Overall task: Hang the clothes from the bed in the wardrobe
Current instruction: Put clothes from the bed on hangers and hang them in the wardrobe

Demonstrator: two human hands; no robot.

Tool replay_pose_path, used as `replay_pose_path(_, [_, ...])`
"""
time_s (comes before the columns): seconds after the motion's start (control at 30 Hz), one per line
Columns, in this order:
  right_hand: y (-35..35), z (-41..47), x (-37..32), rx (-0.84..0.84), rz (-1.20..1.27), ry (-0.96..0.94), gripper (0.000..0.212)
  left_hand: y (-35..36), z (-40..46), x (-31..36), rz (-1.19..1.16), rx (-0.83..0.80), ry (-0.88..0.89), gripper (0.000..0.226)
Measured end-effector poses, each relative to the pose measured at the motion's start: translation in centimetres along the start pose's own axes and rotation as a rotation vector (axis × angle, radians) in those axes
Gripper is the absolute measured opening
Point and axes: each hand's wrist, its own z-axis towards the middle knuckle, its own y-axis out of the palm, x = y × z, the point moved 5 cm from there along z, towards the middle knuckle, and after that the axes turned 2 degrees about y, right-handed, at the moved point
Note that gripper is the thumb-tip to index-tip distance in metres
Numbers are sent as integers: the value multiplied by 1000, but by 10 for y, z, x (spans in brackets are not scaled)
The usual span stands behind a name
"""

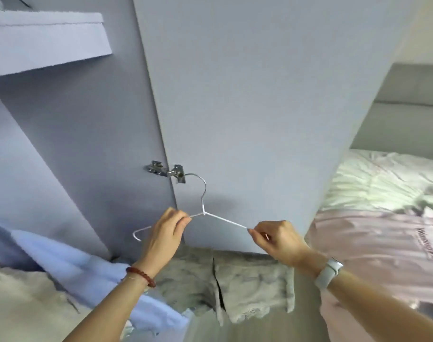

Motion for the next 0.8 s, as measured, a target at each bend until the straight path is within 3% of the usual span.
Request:
replay_pose_path(0.13, [-52,-92,37,159,-132,218,39,61,-17,74,-168,-86,211,8])
replay_pose_path(0.23, [-84,-155,52,190,-243,344,23,96,-31,131,-222,-107,340,5])
replay_pose_path(0.3, [-103,-190,53,227,-257,383,18,112,-43,174,-262,-105,486,22])
replay_pose_path(0.37, [-119,-218,52,265,-246,421,26,127,-52,215,-314,-109,605,44])
replay_pose_path(0.43, [-136,-240,52,345,-246,455,35,140,-55,254,-358,-115,678,50])
replay_pose_path(0.6, [-197,-276,72,622,-353,471,23,184,-57,349,-433,-137,772,29])
replay_pose_path(0.8, [-273,-349,155,800,-137,699,26,276,-77,476,-481,-216,829,8])
